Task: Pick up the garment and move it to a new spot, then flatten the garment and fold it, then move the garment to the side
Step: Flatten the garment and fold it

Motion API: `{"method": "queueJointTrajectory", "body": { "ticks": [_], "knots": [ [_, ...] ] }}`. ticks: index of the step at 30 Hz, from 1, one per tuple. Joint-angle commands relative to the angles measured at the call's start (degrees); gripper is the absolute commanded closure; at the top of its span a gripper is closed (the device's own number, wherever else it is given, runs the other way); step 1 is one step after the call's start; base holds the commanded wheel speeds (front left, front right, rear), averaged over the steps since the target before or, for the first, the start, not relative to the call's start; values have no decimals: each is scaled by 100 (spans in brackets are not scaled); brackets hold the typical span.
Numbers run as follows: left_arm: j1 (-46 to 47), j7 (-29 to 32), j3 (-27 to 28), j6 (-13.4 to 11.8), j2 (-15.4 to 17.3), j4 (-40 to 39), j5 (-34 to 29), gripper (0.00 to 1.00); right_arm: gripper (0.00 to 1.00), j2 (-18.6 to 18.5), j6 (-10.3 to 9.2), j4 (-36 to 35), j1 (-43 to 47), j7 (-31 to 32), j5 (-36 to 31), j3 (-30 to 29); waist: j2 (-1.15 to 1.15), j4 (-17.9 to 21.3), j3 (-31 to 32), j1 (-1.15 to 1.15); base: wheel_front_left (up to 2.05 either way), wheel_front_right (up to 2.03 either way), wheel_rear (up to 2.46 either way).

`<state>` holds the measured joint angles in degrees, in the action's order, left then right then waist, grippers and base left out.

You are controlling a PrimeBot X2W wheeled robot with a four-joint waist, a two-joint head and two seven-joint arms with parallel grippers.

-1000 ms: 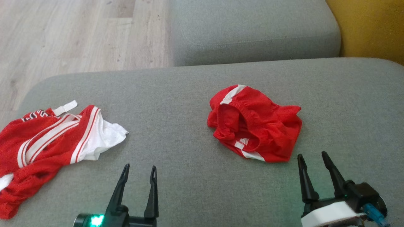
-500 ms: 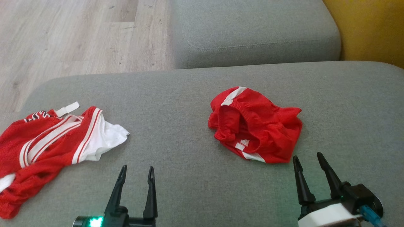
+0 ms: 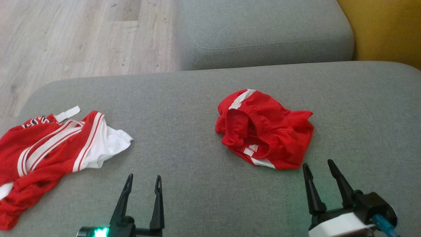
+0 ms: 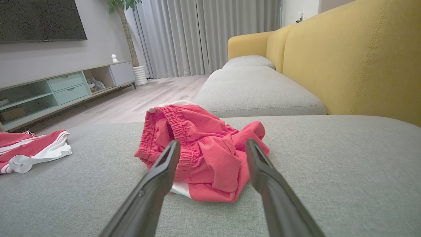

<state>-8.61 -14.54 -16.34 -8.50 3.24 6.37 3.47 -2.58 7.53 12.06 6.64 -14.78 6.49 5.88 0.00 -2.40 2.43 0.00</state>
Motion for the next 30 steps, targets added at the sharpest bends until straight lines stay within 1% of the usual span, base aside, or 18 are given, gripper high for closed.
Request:
{"method": "queueJointTrajectory", "body": {
  "ticks": [1, 8, 11, 13, 14, 21, 27, 30],
  "knots": [
    [217, -46, 173, 10, -35, -164, -42, 0, 0, -30, -4, -183, -174, -22, -18, 163, 0, 16, -5, 0, 0, 0, 0],
    [242, -46, 153, 7, -36, -127, -81, 0, 0, -30, -4, -202, -212, -22, -41, 229, 0, 177, -85, 0, 0, 0, 0],
    [246, -46, 121, -18, -36, -107, -97, 0, 0, -30, -4, -198, -269, -22, -73, 304, 0, 360, -150, 0, 0, 0, 0],
    [264, -46, 75, 8, -36, -82, -142, 0, 0, -30, -4, -214, -301, -22, -68, 326, 0, 518, -190, 0, 0, 0, 0],
    [319, -46, -3, 63, -30, -48, -236, 0, 0, -30, -4, -224, -316, -22, -60, 357, 0, 703, -233, 0, 0, 0, 0],
    [855, -46, -472, 348, 18, 348, -479, 0, 0, -30, -4, -255, -394, -22, -38, 424, 0, 1312, -487, 0, 0, 0, 0],
    [1718, -46, -965, 729, 51, 987, -658, 0, 0, -30, -4, -330, -593, -22, -4, 569, 0, 1826, -882, 0, 0, 0, 0],
    [2107, -46, -1161, 867, 104, 1465, -750, 0, 0, -30, -4, -342, -688, -22, 33, 615, 0, 2074, -1040, 0, 0, 0, 0]
  ]
}}
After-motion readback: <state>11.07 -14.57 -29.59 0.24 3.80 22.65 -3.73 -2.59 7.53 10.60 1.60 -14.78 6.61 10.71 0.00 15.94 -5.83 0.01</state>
